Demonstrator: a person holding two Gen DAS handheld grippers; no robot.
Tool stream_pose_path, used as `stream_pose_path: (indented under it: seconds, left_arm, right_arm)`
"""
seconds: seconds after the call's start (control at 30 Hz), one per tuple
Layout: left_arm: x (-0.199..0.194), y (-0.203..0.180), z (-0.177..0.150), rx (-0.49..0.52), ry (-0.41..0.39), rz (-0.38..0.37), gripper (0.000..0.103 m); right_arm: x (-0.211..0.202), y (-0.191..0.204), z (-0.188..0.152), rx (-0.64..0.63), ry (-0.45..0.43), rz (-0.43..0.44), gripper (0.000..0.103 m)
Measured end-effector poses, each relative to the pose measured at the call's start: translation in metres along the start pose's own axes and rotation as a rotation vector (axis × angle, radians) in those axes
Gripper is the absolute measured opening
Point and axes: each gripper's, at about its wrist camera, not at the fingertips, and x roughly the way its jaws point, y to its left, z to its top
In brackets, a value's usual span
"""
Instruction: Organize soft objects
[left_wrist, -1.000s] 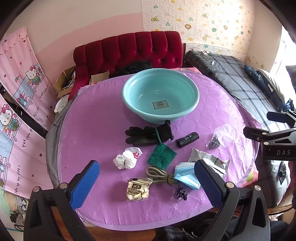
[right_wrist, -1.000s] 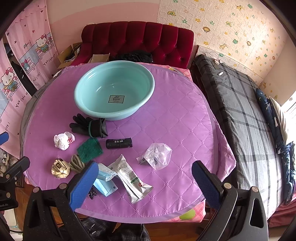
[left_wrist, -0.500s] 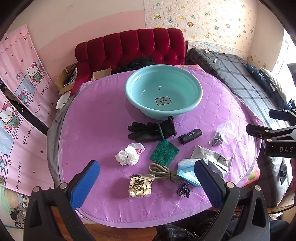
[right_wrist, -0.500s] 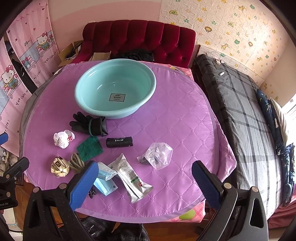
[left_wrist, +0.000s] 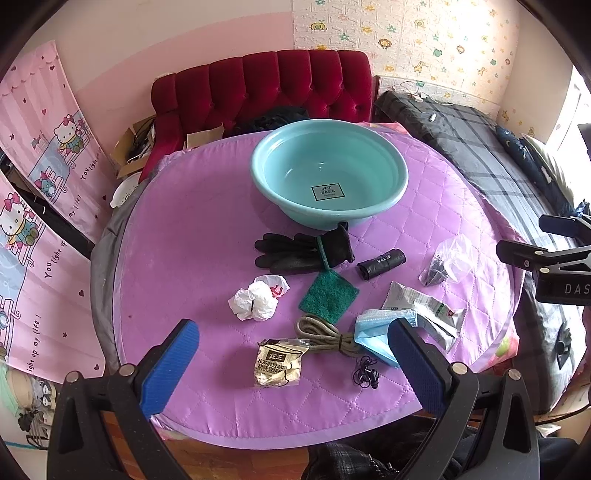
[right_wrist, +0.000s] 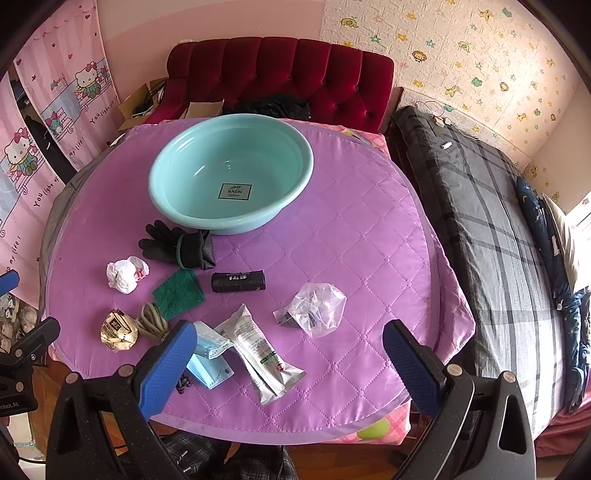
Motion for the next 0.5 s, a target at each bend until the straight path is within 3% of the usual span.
stream_pose_path:
  seconds: [0.5]
  left_arm:
    - [0.0076, -0.0005, -0.0062, 0.003, 0.017, 0.002, 0.103]
  right_arm:
    - [0.005, -0.0071, 0.0015, 0.009, 0.005, 0.01, 0.103]
